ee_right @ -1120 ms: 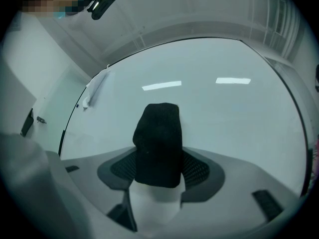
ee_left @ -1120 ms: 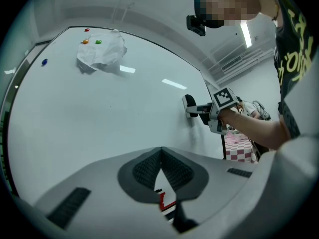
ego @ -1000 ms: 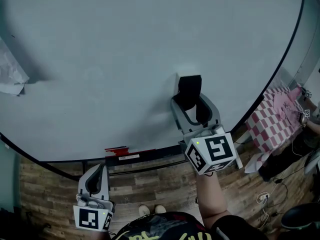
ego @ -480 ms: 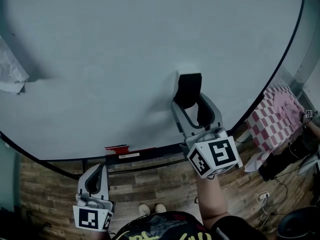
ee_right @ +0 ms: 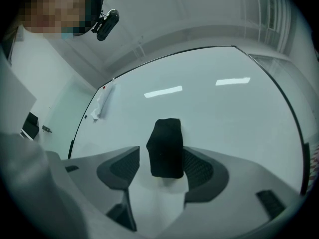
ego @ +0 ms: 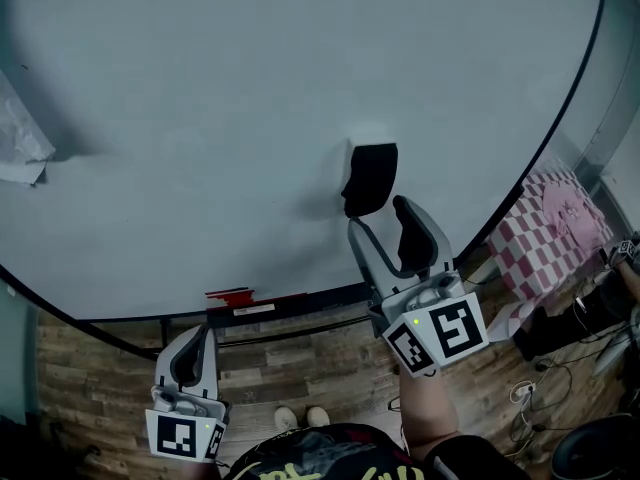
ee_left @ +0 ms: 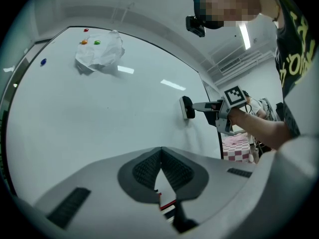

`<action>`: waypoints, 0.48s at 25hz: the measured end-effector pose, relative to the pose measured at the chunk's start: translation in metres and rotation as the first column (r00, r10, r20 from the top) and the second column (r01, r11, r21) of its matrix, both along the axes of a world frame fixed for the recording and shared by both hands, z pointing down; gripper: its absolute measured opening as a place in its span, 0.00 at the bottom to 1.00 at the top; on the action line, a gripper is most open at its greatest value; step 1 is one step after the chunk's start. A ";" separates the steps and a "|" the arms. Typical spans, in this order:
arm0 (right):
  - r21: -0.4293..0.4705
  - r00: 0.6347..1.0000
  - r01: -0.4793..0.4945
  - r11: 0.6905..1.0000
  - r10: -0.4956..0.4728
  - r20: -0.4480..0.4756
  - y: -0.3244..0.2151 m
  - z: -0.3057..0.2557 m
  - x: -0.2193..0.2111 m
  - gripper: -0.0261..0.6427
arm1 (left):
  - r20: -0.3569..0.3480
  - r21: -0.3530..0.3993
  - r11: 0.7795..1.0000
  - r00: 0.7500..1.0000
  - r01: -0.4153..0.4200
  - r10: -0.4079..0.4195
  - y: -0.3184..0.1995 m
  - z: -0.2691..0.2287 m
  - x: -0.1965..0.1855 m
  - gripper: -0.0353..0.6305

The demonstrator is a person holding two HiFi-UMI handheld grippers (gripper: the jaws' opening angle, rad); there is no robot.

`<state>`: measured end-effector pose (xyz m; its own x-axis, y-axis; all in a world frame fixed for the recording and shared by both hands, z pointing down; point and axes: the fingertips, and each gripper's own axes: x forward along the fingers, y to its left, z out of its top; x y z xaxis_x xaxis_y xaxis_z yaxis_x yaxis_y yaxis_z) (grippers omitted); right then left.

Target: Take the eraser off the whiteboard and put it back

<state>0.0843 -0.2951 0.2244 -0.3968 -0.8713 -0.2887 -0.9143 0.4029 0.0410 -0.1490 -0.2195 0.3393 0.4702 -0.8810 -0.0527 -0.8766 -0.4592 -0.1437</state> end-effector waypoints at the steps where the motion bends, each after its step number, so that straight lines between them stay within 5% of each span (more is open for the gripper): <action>1: 0.002 1.000 0.007 1.000 -0.007 0.000 0.003 0.000 -0.001 0.42 | -0.004 -0.007 1.000 1.000 -0.002 0.002 0.000 0.000 0.001 0.06; 12: -0.015 0.990 0.138 0.990 -0.138 -0.024 0.039 0.016 -0.027 0.42 | 0.009 0.022 1.000 1.000 -0.022 0.022 0.002 -0.005 0.012 0.06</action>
